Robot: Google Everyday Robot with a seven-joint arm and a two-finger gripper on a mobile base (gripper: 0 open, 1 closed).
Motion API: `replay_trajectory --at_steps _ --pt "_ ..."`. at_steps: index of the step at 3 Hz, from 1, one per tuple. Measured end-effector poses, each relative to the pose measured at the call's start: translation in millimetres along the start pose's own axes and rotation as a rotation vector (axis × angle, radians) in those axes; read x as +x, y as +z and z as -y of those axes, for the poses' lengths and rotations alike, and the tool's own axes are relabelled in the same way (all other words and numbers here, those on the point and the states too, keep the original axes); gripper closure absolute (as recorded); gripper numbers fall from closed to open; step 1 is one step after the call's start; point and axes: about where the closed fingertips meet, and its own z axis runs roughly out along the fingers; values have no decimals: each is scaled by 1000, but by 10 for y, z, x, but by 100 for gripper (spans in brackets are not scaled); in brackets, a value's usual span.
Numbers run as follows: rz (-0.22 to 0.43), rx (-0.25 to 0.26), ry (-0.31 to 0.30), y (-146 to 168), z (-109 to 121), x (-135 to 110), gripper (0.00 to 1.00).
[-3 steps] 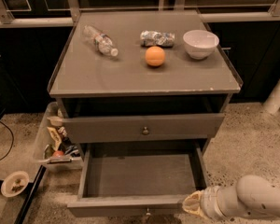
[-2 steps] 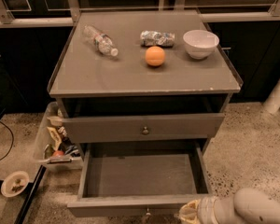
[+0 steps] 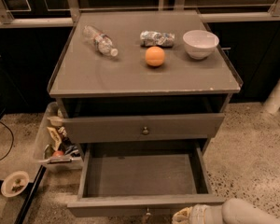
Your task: Close middle drawer
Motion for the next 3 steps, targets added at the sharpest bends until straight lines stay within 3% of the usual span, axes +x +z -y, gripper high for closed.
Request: replay_trajectory --at_steps 1,3 --pt "-23 28 -63 95 238 -99 100" --pt "-23 27 -70 115 248 -121 59"
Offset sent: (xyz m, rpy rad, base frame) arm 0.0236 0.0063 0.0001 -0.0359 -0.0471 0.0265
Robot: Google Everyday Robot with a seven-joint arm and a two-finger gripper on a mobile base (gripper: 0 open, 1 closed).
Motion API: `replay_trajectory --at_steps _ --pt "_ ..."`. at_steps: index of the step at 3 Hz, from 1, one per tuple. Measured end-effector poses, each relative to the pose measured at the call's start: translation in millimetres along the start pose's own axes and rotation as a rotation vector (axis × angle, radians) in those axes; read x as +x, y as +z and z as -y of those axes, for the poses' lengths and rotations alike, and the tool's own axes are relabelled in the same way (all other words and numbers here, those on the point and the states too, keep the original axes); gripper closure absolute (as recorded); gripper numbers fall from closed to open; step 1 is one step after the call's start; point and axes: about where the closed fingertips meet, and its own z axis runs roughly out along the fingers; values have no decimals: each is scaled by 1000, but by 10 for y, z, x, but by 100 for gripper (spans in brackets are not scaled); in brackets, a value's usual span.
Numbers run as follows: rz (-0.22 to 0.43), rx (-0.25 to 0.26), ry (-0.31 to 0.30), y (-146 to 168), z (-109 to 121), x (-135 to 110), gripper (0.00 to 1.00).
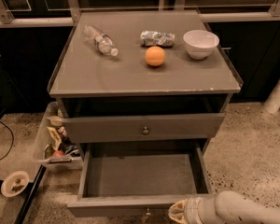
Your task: Close middle drawer
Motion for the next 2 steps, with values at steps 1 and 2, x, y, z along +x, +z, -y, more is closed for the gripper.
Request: replay_trajectory --at_steps 1,2 --pt "0 0 0 0 0 0 35" --pt "8 12 -1 -4 34 -17 12"
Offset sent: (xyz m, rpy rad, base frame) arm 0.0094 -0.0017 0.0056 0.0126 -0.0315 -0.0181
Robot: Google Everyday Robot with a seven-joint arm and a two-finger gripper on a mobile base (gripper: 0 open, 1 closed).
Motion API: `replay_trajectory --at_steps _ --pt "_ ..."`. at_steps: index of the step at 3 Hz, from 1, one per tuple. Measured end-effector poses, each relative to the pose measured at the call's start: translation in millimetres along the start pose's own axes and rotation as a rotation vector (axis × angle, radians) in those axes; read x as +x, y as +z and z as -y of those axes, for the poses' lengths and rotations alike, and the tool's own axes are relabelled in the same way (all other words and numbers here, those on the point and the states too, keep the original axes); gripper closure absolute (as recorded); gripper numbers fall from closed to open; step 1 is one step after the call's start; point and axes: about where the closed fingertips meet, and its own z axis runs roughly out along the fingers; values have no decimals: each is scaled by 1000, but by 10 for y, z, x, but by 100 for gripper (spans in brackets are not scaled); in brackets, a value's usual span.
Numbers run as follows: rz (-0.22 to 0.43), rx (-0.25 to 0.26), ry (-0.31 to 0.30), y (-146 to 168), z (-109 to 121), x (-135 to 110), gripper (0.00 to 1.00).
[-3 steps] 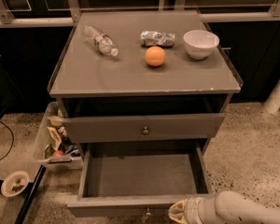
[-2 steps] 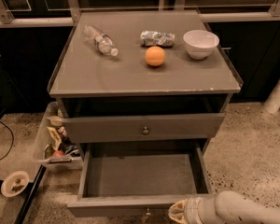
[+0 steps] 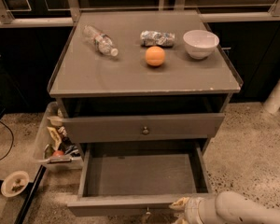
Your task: Close middle drawer
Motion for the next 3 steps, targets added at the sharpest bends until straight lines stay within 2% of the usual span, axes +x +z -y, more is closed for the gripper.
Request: replay_trajectory --at_steps 1,2,3 --pt "1 9 -2 1 68 2 0" --pt "31 -27 -27 133 271 -68 18" --pt "41 -18 -79 233 966 -218 41"
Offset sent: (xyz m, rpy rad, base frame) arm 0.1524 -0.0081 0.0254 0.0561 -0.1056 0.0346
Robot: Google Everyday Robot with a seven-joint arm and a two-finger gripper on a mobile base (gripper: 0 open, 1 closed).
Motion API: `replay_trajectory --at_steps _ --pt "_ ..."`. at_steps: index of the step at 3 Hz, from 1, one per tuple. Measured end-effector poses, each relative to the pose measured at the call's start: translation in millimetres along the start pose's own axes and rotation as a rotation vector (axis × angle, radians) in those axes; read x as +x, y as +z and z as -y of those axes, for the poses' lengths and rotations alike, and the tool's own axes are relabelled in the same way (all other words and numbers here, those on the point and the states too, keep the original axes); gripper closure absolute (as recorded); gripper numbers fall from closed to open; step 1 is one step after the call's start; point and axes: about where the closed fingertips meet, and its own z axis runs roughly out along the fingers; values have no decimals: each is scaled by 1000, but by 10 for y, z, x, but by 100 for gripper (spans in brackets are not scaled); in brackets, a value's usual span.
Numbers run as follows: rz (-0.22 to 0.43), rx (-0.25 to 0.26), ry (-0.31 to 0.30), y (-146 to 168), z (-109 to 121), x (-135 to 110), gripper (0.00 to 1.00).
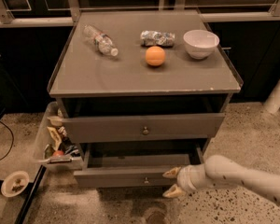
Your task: Close middle drawer
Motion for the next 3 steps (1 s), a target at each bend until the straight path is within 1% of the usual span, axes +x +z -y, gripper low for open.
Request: replay_trajectory --at_steps 1,2,3 --pt "-14 24 -37 -2 727 -22 64" --pt "-18 34 -36 -28 852 18 87" --pt "-18 34 -36 -28 852 17 86"
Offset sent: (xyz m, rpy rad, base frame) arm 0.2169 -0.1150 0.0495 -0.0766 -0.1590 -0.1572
